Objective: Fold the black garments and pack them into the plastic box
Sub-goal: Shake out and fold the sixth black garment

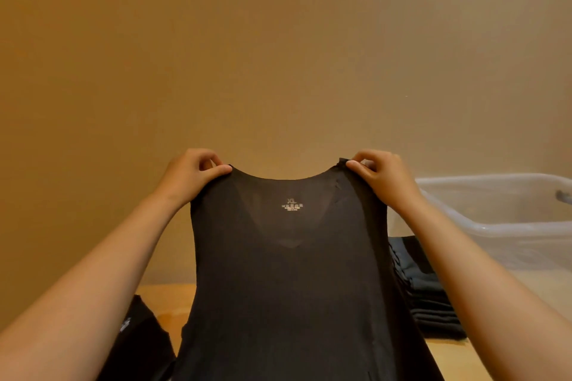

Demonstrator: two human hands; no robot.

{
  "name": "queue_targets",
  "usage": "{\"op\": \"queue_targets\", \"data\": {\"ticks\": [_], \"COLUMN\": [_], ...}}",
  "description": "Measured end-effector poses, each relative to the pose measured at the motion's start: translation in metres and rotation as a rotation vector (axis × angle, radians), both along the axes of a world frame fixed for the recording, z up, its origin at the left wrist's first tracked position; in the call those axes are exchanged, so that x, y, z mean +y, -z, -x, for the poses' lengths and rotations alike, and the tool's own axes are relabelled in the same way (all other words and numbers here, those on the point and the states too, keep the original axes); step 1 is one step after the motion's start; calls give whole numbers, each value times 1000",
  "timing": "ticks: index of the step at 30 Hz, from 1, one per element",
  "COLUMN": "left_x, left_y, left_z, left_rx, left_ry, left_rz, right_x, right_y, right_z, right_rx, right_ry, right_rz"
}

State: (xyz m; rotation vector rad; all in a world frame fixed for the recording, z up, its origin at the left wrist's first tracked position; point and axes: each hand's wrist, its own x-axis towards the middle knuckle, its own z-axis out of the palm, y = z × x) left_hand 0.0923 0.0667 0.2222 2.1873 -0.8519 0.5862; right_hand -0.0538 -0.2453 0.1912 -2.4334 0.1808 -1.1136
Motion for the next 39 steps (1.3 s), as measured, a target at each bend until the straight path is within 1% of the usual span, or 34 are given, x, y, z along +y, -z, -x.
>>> {"op": "queue_targets", "data": {"ticks": [6, 11, 14, 21, 27, 31, 33, 36, 39], "left_x": [-22, -39, -52, -65, -64, -65, -66, -67, -65], "left_y": [19, 29, 35, 90, 135, 158, 166, 179, 188], "left_z": [-33, -62, -75, -94, -98, -100, -97, -81, -47], "left_rx": [-53, -144, -169, -38, 37, 168, 234, 238, 225], "left_ry": [-55, -173, -176, -72, -74, -71, -52, 1, 86], "left_rz": [-65, -33, -45, -182, -272, -380, -427, -460, -496], "right_x": [-20, -30, -31, -29, -21, -15, -9, 5, 26], "right_y": [21, 23, 28, 82, 130, 151, 157, 167, 169], "right_z": [-27, -56, -76, -101, -101, -105, -105, -99, -81], "right_rx": [36, -37, -54, 134, 280, 399, 448, 484, 501], "right_ry": [45, 145, 174, 158, 155, 201, 187, 138, 78], "right_rz": [-6, 17, 47, 94, 126, 82, 58, 109, 163]}}
